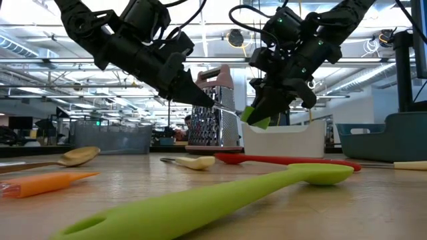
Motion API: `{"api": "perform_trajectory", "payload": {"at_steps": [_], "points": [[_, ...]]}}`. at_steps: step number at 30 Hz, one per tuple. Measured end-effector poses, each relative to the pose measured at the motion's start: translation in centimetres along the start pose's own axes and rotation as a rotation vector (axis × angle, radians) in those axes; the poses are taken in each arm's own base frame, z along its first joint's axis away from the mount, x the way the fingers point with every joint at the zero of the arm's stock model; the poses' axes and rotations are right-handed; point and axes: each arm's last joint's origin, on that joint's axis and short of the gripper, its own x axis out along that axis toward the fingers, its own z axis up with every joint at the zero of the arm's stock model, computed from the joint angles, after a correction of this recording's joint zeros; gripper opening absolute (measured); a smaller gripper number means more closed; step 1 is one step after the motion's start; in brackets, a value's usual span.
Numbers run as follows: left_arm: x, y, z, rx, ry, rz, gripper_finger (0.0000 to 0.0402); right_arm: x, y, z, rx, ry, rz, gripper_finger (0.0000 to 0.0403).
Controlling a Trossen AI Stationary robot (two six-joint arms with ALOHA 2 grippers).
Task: Pick & Place Kitchen Items
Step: Put the green spatula into the black bin
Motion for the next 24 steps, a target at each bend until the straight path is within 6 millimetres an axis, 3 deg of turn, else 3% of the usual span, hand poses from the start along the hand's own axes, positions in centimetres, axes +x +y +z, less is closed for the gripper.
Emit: {"api": "perform_trajectory", "payload": {"at_steps": [4,14,24], "points": [[0.00,0.04,0.06,-0.002,-0.007,0.017,0.0023,-0.01,-0.02,0.01,0.001,-0.001,-0.002,0.0031],[-0.01,0.18,0.10,-0.013,-0.009,0.064,0.0006,-0.02,-0.04,0.03,-0.006,-0.002,-0.005,0.0072],[-0.05,0.23,0.12,-0.026,-0.008,0.067,0.0006,-0.02,-0.01,0.02,-0.005,-0.002,-0.002,0.0146]]}}
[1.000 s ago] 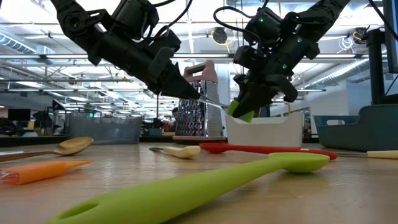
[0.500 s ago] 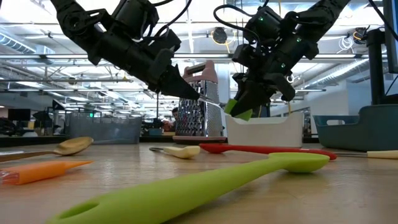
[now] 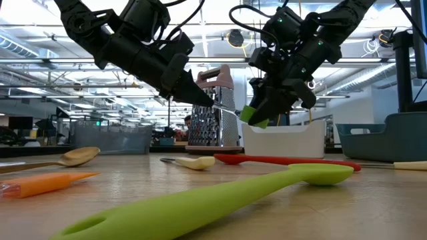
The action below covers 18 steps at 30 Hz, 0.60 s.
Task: Pick & Place Kitchen Items
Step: Put the green spatula into the black bin
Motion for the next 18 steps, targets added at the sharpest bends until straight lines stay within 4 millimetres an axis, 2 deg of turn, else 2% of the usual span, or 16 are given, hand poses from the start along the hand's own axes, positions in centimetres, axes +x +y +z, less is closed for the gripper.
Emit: {"api": "perform_trajectory", "payload": {"at_steps": [8,13,18], "points": [[-2.1,0.4,1.1,0.000,0.039,0.037,0.0008,0.0,-0.1,0.0,0.000,0.008,-0.030,0.0187],[-4.4,0.9,2.0,0.009,0.088,0.071,0.0005,0.0,-0.2,-0.1,0.000,0.036,-0.072,0.0189],[-6.9,1.4,1.9,0.035,0.194,0.188,0.0005,0.0,-0.2,-0.1,0.009,0.043,-0.086,0.0189]]}}
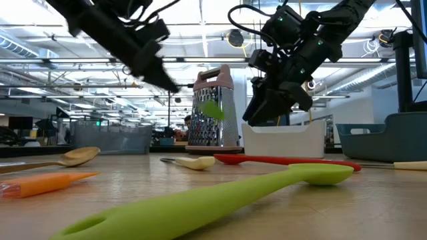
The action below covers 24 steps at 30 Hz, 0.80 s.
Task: Pick & Place Kitchen Items
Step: Put the green spatula into the black bin
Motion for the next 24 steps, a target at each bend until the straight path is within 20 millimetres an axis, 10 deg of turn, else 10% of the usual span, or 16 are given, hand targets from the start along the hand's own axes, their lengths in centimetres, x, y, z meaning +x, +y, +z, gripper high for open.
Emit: {"api": "perform_trajectory", "payload": {"at_steps": [12,24], "points": [[-5.9,3.3,0.2,0.134,0.013,0.249,0.0008,0.0,0.0,0.0,0.016,0.000,-0.001,0.0186],[-6.8,8.8,-3.8,0.120,0.436,0.431,0.0005,0.0,0.0,0.0,0.018,0.000,0.000,0.0184]]}}
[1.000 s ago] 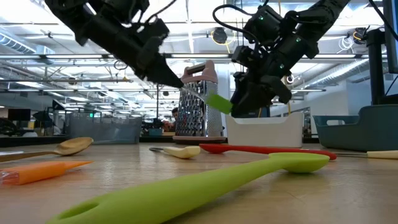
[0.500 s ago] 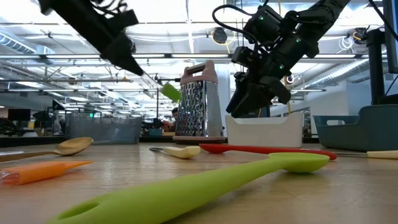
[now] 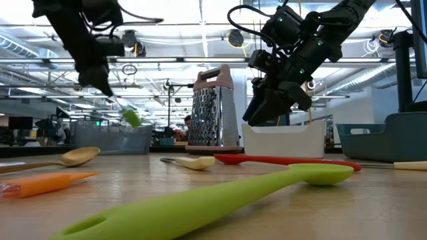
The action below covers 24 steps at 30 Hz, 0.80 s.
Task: Pick & Place Kitchen Items
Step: Put the green spatula into the black bin
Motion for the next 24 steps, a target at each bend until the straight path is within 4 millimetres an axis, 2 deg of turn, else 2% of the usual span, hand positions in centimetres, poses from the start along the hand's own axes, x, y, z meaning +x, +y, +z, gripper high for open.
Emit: {"api": "perform_trajectory", "payload": {"at_steps": [2,9,13,19,24], "points": [[0.4,0.6,-0.1,-0.008,0.019,0.021,0.0008,0.0,0.0,0.0,0.000,0.000,0.000,0.0184],[2.3,1.8,-0.1,0.184,0.096,0.040,0.0008,0.0,0.0,0.0,0.000,0.000,0.000,0.0181],[4.0,1.8,-0.2,0.267,0.160,-0.010,0.0006,0.0,0.0,0.0,0.000,0.000,0.000,0.0181],[6.7,2.0,0.4,0.379,0.193,0.008,0.0014,0.0,0.0,0.0,0.030,0.000,0.001,0.0180],[8.3,1.8,0.3,0.533,0.241,-0.021,0.0006,0.0,0.0,0.0,0.029,0.000,0.001,0.0180]]}}
